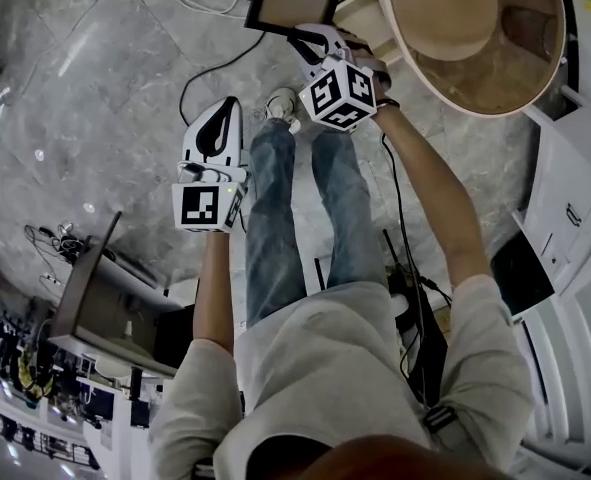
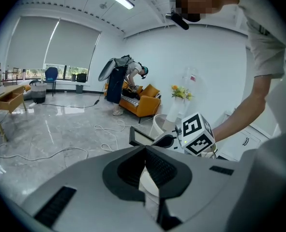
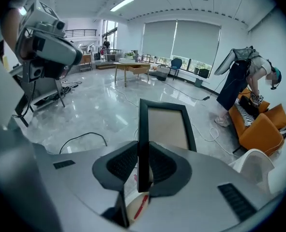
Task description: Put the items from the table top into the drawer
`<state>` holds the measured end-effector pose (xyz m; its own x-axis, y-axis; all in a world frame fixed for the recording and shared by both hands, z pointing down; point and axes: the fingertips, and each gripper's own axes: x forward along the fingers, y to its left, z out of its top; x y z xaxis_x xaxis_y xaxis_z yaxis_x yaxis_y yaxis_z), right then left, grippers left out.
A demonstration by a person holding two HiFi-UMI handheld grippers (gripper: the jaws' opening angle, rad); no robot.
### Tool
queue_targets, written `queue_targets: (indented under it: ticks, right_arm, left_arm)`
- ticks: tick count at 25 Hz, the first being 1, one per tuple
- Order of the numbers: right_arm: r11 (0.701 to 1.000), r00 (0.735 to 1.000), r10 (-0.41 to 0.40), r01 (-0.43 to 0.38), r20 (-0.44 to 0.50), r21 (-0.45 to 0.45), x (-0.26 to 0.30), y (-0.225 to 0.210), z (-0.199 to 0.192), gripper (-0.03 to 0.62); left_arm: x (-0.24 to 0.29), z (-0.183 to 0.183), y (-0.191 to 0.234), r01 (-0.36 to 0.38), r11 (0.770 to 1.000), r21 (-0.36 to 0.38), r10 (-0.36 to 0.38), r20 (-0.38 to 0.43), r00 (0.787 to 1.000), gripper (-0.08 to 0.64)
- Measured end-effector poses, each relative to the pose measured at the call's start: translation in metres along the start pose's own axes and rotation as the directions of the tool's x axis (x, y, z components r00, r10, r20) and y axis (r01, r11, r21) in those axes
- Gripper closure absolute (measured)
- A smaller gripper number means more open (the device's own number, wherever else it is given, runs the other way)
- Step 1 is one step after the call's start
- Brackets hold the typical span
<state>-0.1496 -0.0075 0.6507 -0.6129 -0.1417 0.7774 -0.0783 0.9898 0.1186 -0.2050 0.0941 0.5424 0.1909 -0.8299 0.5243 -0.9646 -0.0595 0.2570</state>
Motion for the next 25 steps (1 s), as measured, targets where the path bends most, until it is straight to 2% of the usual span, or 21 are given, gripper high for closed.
queue_targets:
  ticks: [5, 11, 18, 22, 25]
  right_arm:
    - [0.997, 0.997, 0.011, -0.006, -0.078, 0.071, 0.034, 0.016, -0.053, 0.506]
    - [0.984, 0.978, 0.0, 0.037, -0.209, 0.176, 0.054, 0.016, -0.15, 0.505]
    - [0.957, 0.936, -0.005, 0.106, -0.351, 0.27, 0.073, 0.013, -0.262, 0.506]
    - [0.95, 0.911, 0.001, 0.127, -0.412, 0.284, 0.091, 0.012, -0.309, 0.505]
    - [0.943, 0.881, 0.007, 0.151, -0.472, 0.296, 0.107, 0.005, -0.344, 0.505]
  left_arm:
    - [0.008, -0.025, 0.009, 0.008, 1.0, -0.001, -0.008, -0.029, 1.0, 0.545]
    - [0.037, -0.054, 0.003, 0.05, 0.999, -0.005, -0.05, -0.07, 0.996, 0.545]
    - [0.075, -0.077, -0.014, 0.109, 0.994, 0.01, -0.107, -0.099, 0.989, 0.545]
    - [0.089, -0.091, -0.019, 0.132, 0.991, 0.015, -0.129, -0.12, 0.984, 0.545]
    - [0.097, -0.107, -0.015, 0.123, 0.992, -0.008, -0.123, -0.14, 0.982, 0.545]
